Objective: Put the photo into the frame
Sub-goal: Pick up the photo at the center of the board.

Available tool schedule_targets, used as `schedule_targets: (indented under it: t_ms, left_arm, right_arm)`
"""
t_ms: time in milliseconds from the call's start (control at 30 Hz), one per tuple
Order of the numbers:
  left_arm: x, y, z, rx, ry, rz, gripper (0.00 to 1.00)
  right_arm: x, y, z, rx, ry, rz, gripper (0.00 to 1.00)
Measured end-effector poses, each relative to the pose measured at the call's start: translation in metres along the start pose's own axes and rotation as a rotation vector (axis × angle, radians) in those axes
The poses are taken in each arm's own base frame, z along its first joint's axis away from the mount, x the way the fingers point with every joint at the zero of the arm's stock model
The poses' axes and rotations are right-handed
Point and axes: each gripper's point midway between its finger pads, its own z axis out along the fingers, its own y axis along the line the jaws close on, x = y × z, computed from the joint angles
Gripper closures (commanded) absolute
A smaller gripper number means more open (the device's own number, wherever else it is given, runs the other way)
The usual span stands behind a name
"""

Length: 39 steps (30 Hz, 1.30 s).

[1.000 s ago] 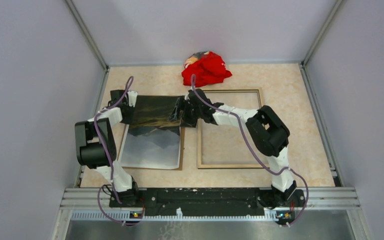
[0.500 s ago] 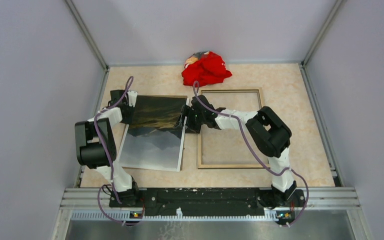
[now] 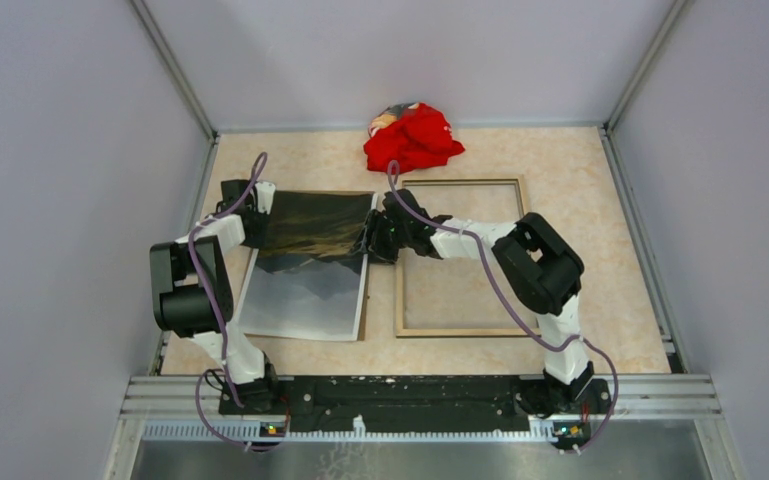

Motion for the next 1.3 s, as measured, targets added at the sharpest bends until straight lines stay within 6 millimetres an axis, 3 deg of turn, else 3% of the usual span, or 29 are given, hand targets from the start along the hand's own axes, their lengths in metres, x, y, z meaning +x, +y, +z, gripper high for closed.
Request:
schedule_targets:
  t_ms: [233, 333, 400, 500, 600, 700, 800, 900, 1000, 1167, 1300]
  left_arm:
    - [0.0, 0.0, 0.0, 0.0, 0.0, 0.0, 0.77]
    - [0.0, 0.001, 0.0, -0.006, 0.001, 0.001, 0.58]
    - [0.0, 0.004, 0.0, -0.015, 0.001, -0.002, 0.31]
    - [-0.005, 0.01, -0.003, -0.025, -0.003, -0.019, 0.05]
    - [-0.007, 0.014, -0.009, -0.012, 0.017, -0.049, 0.01]
    - [-0.009, 0.017, -0.015, -0.009, 0.023, -0.054, 0.01]
    - [-0.018, 0.022, -0.028, -0.007, 0.005, -0.059, 0.01]
    - [-0.03, 0.024, -0.043, 0.006, -0.031, -0.06, 0.01]
    - [-0.037, 0.022, -0.052, 0.026, -0.058, -0.059, 0.01]
    - [-0.034, 0.016, -0.053, 0.057, -0.05, -0.057, 0.01]
    - [-0.032, 0.012, -0.052, 0.077, -0.041, -0.055, 0.01]
  right_arm:
    - [0.0, 0.001, 0.002, -0.01, 0.003, 0.011, 0.86]
    - [-0.001, 0.001, 0.002, -0.007, 0.001, 0.005, 0.94]
    - [-0.003, 0.003, 0.001, 0.003, -0.002, -0.004, 0.97]
    - [-0.01, 0.01, -0.001, 0.013, -0.014, -0.032, 1.0]
    - [-0.019, 0.015, -0.009, 0.033, -0.034, -0.078, 1.0]
    - [-0.032, 0.021, -0.03, 0.061, -0.047, -0.139, 1.0]
    - [-0.059, 0.036, -0.072, 0.096, -0.096, -0.226, 1.0]
    - [-0.098, 0.056, -0.133, 0.171, -0.21, -0.332, 1.0]
    - [-0.126, 0.066, -0.211, 0.29, -0.357, -0.424, 1.0]
    - [-0.115, 0.053, -0.336, 0.502, -0.495, -0.483, 1.0]
    - [-0.106, 0.053, -0.404, 0.568, -0.582, -0.486, 1.0]
